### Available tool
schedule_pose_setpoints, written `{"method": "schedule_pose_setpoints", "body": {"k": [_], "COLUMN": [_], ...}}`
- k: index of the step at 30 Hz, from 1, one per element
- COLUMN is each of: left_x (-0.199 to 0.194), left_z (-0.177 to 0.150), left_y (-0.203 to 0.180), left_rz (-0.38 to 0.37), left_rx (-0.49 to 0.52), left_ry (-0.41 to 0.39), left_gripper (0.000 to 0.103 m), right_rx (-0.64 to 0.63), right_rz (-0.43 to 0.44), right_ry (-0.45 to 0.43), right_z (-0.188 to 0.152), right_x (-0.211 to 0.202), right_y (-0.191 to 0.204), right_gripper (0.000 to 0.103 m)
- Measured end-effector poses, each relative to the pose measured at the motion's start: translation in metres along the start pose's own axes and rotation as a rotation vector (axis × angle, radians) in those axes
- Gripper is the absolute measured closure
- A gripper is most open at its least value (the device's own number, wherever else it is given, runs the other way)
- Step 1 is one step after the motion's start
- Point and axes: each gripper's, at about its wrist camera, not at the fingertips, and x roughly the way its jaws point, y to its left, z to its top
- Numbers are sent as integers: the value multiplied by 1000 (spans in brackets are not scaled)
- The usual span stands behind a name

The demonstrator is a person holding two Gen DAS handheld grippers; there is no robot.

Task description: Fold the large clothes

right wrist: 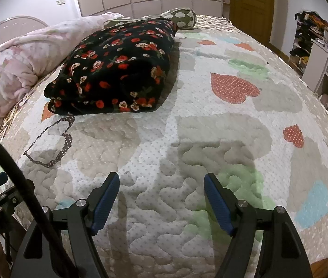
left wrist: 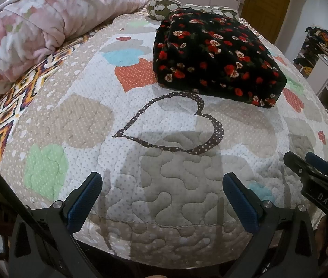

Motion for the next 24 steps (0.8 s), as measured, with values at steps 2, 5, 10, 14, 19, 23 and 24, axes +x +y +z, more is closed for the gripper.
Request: {"method": "schedule_pose_setpoints", "body": {"k": [2,5,10,14,19,23,24], "left_x": [1,2,2,3,4,4,3], "left_z": [0,0,0,0,0,0,0], "left_y": [0,0,0,0,1,2,2], "left_rz": [-1,-5,-7,-8,-9,-9,-8], "left_rx": [0,0,0,0,-1,-1,-2], "left_ry": [3,8,10,13,15,14,14], "left_gripper": [0,0,0,0,0,0,0], "right_rx": [-1,-5,-10,-14,-19,-22,-23], "right_rz": [0,1,1,-1,-4,-4,-6], "right_ry": [3,8,8,11,12,9,6], "right_z": [-1,-2,-2,-3,-3,-3,-2], "right_x": [0,1,1,2,3,2,1], "right_y": [0,1,3,5,6,7,7], "right_gripper": [23,23,22,22,21,21,21]}}
